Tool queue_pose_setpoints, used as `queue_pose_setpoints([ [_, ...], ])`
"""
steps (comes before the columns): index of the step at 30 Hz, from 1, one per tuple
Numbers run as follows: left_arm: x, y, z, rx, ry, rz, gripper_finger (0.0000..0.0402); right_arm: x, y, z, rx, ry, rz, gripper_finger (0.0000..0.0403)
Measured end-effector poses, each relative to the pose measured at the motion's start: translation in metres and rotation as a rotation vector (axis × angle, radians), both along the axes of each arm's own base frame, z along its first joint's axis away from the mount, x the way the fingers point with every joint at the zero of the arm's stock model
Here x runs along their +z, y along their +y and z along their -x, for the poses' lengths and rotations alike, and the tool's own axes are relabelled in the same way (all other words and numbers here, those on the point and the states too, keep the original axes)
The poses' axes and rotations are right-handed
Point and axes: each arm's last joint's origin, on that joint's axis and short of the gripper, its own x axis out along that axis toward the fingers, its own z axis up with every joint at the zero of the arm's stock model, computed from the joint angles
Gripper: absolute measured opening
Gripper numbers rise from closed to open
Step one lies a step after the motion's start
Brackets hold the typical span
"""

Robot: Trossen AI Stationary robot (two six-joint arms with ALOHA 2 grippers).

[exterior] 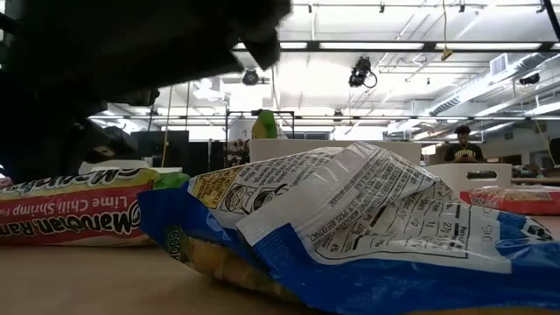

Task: Sort Maruchan noodles
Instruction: Put the green noodle pack into the bottom white bin

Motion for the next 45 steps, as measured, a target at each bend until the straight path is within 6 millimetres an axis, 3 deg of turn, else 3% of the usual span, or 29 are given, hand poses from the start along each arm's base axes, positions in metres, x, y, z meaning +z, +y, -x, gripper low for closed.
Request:
queue_pose_setpoints([
  [5,0.001,0.000,-0.001,0.004,-0.017,0.000,0.0025,0.002,0.007,-0.016,-0.039,-0.031,0.015,0.0189],
  [10,0.001,-0.001,-0.002,0.000,-0.020,0.011,0.0025,-0.012,0.005,-0.026,-0.094,-0.039,-0.037,0.0189],
  [17,0.013,-0.006,-0.009,-0.022,-0.041,0.044,0.0025,-0.026,-0.012,-0.020,-0.195,0.095,0.014,0.0189],
  [25,0.024,-0.010,-0.017,-0.062,-0.091,0.047,0.0025,-0.029,-0.017,-0.019,-0.177,0.155,0.035,0.0185],
  [30,0.024,-0.011,-0.016,-0.064,-0.085,0.044,0.0025,-0.031,-0.023,-0.018,-0.193,0.197,0.031,0.0141],
  [36,0.024,-0.016,-0.013,-0.088,-0.084,0.042,0.0025,-0.030,-0.025,-0.018,-0.205,0.204,-0.011,0.0022],
  [41,0.030,-0.019,-0.010,-0.142,-0.115,0.034,0.0025,-0.025,-0.024,-0.017,-0.186,0.211,-0.014,0.0027],
  [45,0.045,-0.015,-0.006,-0.147,-0.185,0.007,0.0025,-0.007,-0.016,-0.010,-0.105,0.216,0.030,0.0020],
])
